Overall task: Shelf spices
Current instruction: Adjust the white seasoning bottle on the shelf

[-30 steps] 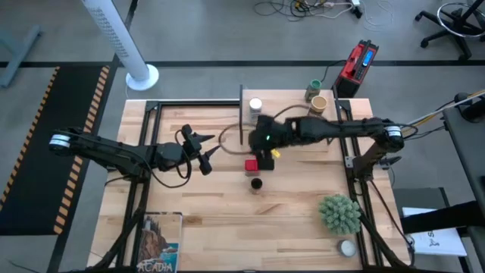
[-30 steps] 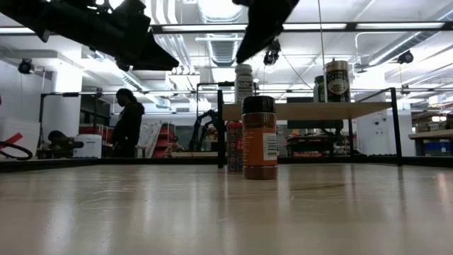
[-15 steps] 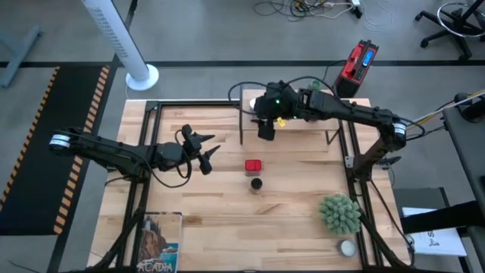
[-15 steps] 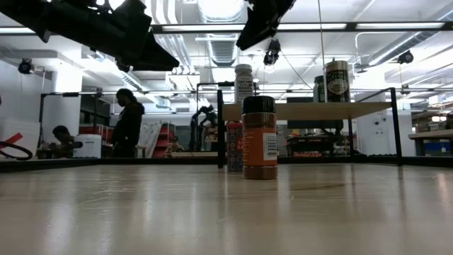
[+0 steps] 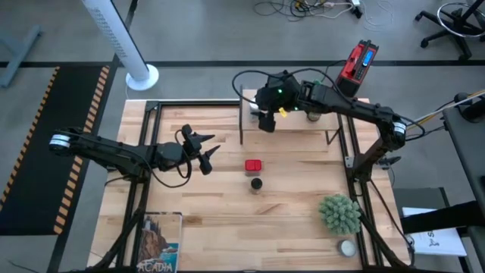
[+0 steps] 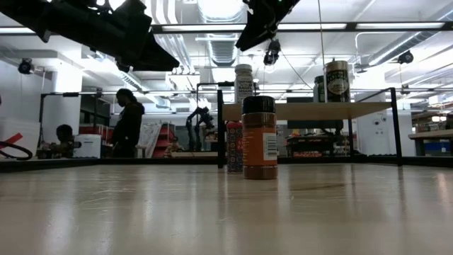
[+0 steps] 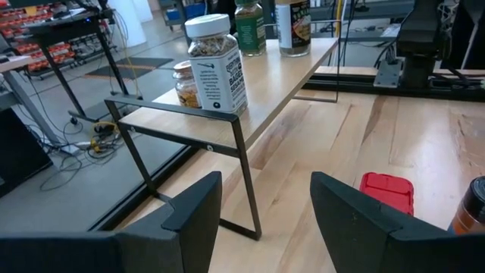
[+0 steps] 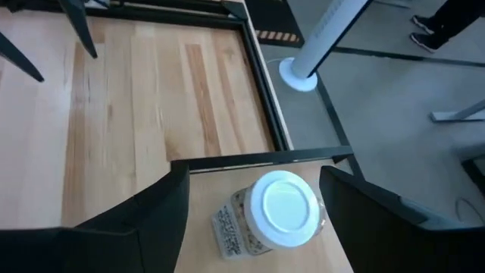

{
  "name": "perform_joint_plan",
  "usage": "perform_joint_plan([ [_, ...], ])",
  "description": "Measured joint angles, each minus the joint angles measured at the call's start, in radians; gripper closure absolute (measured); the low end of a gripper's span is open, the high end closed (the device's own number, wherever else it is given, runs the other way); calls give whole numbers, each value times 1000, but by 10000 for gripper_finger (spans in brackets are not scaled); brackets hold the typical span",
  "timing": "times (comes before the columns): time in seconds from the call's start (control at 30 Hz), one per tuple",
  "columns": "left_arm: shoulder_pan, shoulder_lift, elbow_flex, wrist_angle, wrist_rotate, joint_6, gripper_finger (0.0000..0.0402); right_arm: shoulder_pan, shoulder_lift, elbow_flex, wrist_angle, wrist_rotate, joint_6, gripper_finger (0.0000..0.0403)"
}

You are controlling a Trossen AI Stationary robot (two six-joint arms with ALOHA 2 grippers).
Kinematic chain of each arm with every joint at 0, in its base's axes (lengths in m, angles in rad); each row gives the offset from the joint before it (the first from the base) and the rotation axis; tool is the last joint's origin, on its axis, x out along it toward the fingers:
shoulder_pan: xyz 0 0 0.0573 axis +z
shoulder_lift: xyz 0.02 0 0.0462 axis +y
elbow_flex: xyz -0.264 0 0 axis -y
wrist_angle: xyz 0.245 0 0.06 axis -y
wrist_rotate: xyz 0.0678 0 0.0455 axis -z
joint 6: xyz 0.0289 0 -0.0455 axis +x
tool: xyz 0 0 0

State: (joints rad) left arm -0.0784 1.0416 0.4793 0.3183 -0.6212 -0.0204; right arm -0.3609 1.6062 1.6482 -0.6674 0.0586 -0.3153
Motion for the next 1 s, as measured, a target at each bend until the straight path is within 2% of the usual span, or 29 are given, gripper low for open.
perform_joint_plan([
  [0.47,7,0,0,0,0,0,209,-66,0,-1,0,-73,-54,123],
  [0.6,9,0,0,0,1,0,209,-81,0,-2,0,-130,-64,119],
  [1.0,15,0,0,3,0,2,209,-110,75,-4,23,-145,-79,114],
])
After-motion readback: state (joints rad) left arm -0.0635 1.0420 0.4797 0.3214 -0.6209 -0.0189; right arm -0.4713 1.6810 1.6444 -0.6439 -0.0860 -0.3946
